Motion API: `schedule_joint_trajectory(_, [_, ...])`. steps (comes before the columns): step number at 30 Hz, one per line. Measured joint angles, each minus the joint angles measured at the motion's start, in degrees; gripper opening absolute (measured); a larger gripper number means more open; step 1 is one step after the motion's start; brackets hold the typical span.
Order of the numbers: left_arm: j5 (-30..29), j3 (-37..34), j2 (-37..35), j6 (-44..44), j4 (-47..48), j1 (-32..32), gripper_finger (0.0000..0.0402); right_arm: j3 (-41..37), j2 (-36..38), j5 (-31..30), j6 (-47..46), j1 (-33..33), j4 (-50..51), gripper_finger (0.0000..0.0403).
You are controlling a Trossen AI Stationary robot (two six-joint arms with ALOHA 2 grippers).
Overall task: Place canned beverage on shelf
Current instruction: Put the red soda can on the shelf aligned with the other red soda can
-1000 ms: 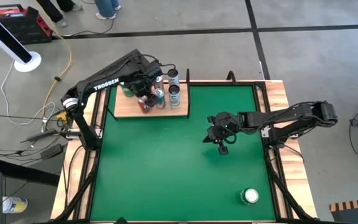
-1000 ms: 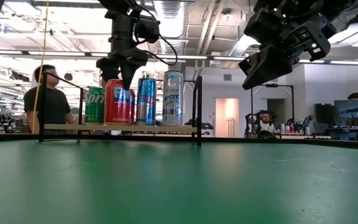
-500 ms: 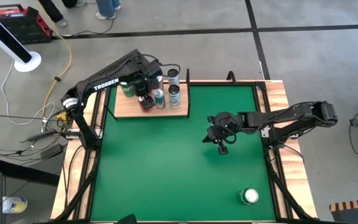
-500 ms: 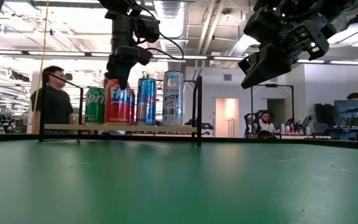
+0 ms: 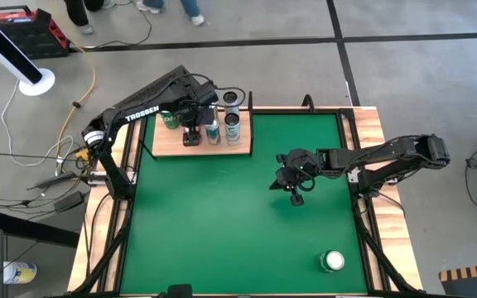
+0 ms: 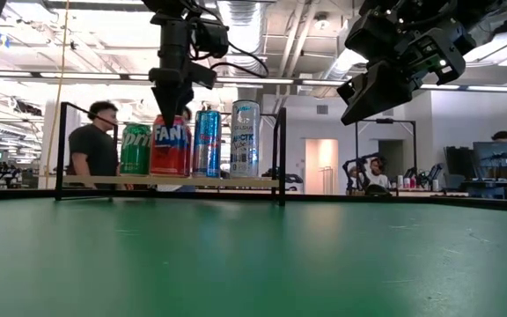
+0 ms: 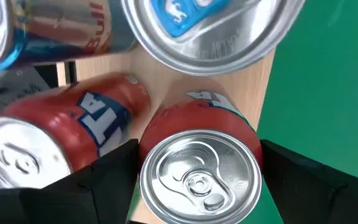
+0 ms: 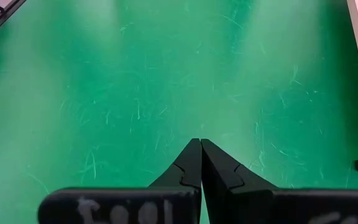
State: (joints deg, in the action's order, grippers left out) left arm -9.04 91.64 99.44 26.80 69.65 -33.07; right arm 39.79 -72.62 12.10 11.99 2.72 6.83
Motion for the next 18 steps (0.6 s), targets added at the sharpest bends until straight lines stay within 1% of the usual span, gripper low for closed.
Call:
schedule_joint_trajectory(5, [0.7, 0.0, 0.0, 8.5, 0.0, 0.0, 0.0294, 0.0, 0.0, 0.0, -0.1, 0.0, 0.0, 0.0027])
schedule_joint_trajectory(9, [2.5, 0.0, 0.0, 12.9, -0.2, 0.0, 0.0294, 0.0, 0.0, 0.0, -0.1, 0.0, 0.0, 0.0027])
schedule_joint_trajectory(18, [3.0, 0.0, 0.0, 13.8, 0.0, 0.0, 0.0295, 0.0, 0.0, 0.0, -0.1, 0.0, 0.1, 0.0027])
